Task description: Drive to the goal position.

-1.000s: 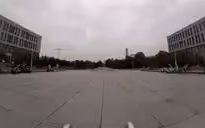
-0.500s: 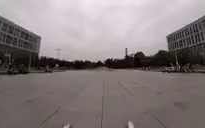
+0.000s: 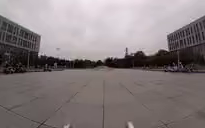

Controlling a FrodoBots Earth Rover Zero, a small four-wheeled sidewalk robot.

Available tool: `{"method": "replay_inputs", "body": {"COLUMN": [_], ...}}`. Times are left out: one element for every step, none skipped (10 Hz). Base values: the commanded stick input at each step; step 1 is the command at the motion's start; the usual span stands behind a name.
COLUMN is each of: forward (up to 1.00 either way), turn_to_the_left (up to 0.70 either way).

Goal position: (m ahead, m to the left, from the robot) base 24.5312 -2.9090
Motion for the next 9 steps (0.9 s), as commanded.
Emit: {"method": "replay_inputs", "body": {"forward": [0.70, 0.70, 0.70, 0.70, 0.70, 0.70, 0.70, 0.70, 0.70], "turn_to_the_left": [0.00, 0.00, -0.01, -0.01, -0.14, -0.14, -0.14, -0.14, -0.11]}}
